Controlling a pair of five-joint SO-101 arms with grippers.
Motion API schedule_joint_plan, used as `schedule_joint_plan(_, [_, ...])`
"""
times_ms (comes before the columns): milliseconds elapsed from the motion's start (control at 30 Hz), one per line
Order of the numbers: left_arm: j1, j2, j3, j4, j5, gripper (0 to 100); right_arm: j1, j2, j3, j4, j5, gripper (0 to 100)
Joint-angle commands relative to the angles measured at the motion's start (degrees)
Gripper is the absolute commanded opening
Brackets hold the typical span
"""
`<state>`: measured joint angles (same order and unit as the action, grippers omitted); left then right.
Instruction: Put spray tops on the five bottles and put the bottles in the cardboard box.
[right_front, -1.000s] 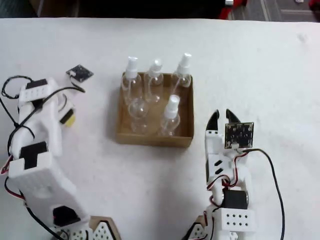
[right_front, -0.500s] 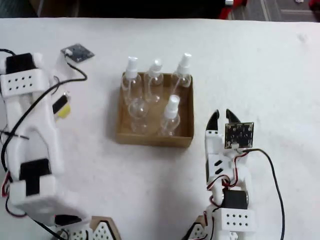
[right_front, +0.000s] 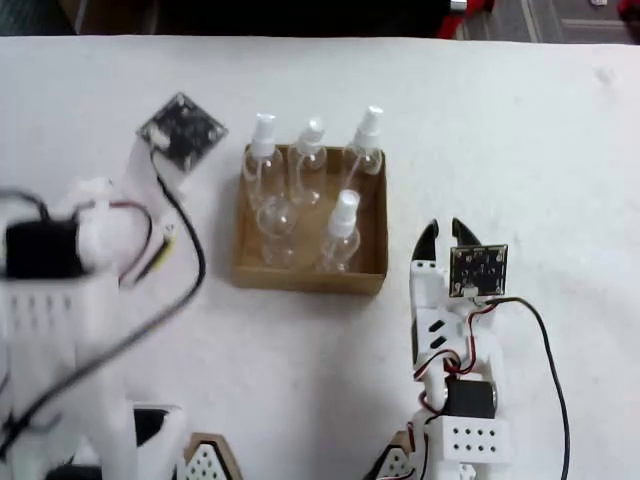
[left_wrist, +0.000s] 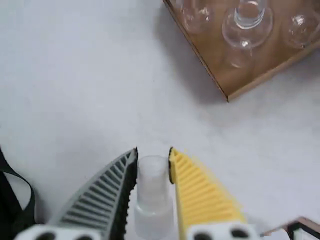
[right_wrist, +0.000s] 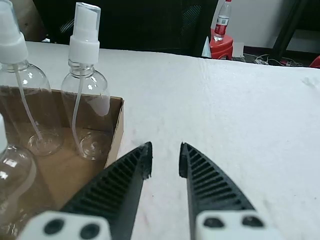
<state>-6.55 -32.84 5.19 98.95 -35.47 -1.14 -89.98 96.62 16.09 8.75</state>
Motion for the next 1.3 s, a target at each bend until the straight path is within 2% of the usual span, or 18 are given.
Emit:
schedule_joint_plan(0, [2.0,-16.7,10.3,-12.6,0.9,2,0.0,-0.1,0.5,-1.4,0.6,7.7])
schedule_joint_plan(167, [2.0,-34.9,29.2,-30.7,1.6,2,0.0,-0.1,0.5,-1.4,0.6,7.7])
schedule_joint_plan(267, [1.7,-43.4,37.3,-37.8,9.1,2,0.0,-0.1,0.5,-1.4,0.6,7.7])
schedule_joint_plan(400, [2.1,-48.8,39.5,-40.7,19.4,2,0.0,-0.1,0.5,-1.4,0.6,7.7])
schedule_joint_plan(533, [2.2,-49.8,39.9,-45.5,26.8,2,0.0,0.0,0.5,-1.4,0.6,7.7])
schedule_joint_plan(700, [2.9,-49.8,40.0,-47.3,35.7,2,0.0,0.0,0.5,-1.4,0.6,7.7])
schedule_joint_plan(967, [11.0,-49.9,39.5,-48.7,35.6,2,0.0,-0.1,0.5,-1.5,0.6,7.7])
schedule_joint_plan(1267, [11.5,-49.7,39.9,-56.7,36.5,2,0.0,-0.1,0.5,-1.5,0.6,7.7])
